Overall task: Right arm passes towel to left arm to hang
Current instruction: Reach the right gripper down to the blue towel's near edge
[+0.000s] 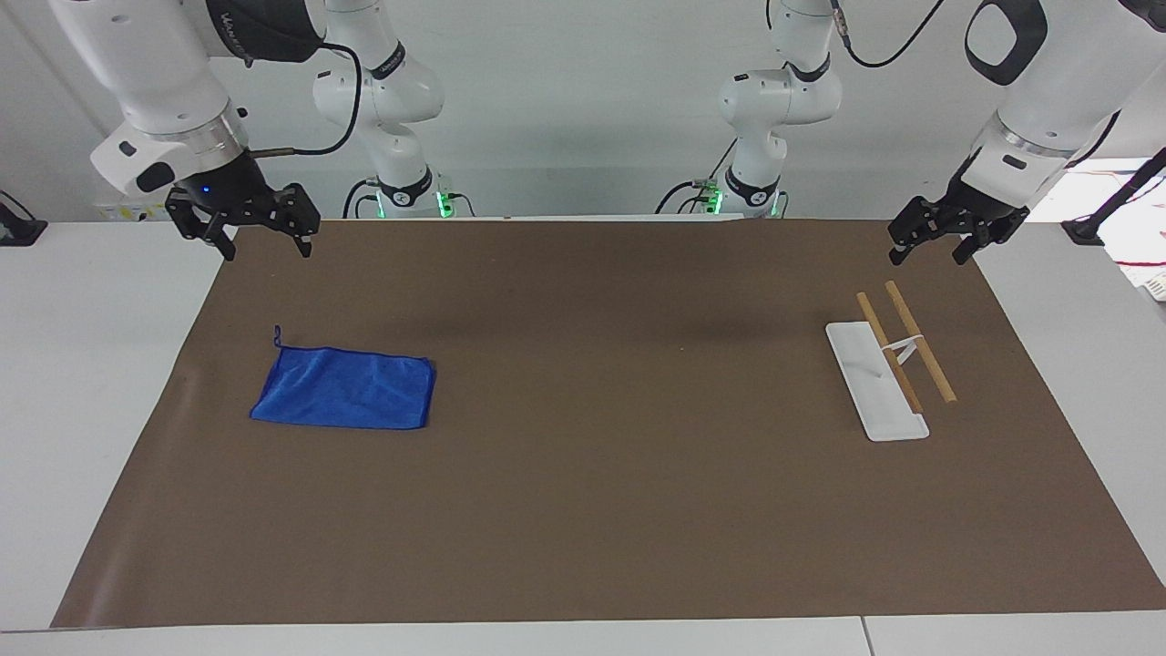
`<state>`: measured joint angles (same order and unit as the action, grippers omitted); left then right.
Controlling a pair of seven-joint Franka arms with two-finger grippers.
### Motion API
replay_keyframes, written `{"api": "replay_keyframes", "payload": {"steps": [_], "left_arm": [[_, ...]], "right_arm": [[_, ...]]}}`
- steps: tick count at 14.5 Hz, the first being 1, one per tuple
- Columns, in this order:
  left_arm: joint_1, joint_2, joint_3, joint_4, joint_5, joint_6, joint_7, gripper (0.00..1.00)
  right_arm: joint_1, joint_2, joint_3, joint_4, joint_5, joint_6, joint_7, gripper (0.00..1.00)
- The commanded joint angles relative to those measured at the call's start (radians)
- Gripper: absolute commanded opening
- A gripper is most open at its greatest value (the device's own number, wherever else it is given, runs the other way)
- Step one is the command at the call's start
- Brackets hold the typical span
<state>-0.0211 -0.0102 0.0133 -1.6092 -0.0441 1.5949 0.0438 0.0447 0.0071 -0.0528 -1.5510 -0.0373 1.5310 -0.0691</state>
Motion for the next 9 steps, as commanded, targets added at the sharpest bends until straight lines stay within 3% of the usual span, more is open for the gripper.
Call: {"api": "replay_keyframes", "payload": {"steps": [1,9], "left_arm": [[0.001,-0.02,-0.003,-0.026,0.018,0.028,0.007,1.0],[0.001,-0.024,-0.003,-0.029,0.02,0.0,0.004,1.0]], "right_arm": [[-0.009,-0.024,0.004,-0.031,-0.01,0.011,-0.021,1.0],[-0.011,-0.042,0.004,-0.072,-0.004,0.023,-0.015,1.0]]}}
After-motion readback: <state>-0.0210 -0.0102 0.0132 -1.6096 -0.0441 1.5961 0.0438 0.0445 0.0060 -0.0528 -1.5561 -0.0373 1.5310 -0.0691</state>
